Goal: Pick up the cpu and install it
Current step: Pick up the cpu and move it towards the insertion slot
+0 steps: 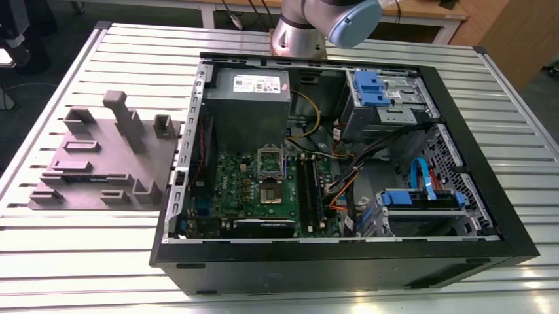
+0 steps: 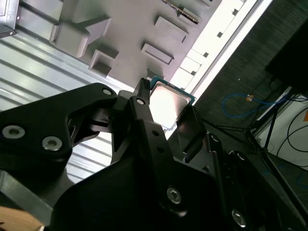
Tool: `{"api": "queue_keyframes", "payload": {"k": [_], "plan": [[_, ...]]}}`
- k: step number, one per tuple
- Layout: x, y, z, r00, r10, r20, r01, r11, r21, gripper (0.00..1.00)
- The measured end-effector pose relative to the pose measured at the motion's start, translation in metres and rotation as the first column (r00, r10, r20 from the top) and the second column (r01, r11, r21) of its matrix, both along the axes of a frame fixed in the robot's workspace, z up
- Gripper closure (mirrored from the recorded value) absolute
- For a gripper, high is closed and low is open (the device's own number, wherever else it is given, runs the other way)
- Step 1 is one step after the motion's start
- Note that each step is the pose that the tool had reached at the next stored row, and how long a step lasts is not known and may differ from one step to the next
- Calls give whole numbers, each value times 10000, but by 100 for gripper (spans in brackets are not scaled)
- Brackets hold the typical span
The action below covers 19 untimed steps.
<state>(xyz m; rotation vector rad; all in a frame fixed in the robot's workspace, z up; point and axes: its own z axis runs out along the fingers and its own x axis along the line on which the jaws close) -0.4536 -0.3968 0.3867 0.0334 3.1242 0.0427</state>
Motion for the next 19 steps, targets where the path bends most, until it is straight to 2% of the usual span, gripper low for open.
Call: {"api": "queue_keyframes", "payload": {"k": [19], "plan": [[0, 20, 50, 10000, 0, 1, 0, 10000, -7, 53]]}}
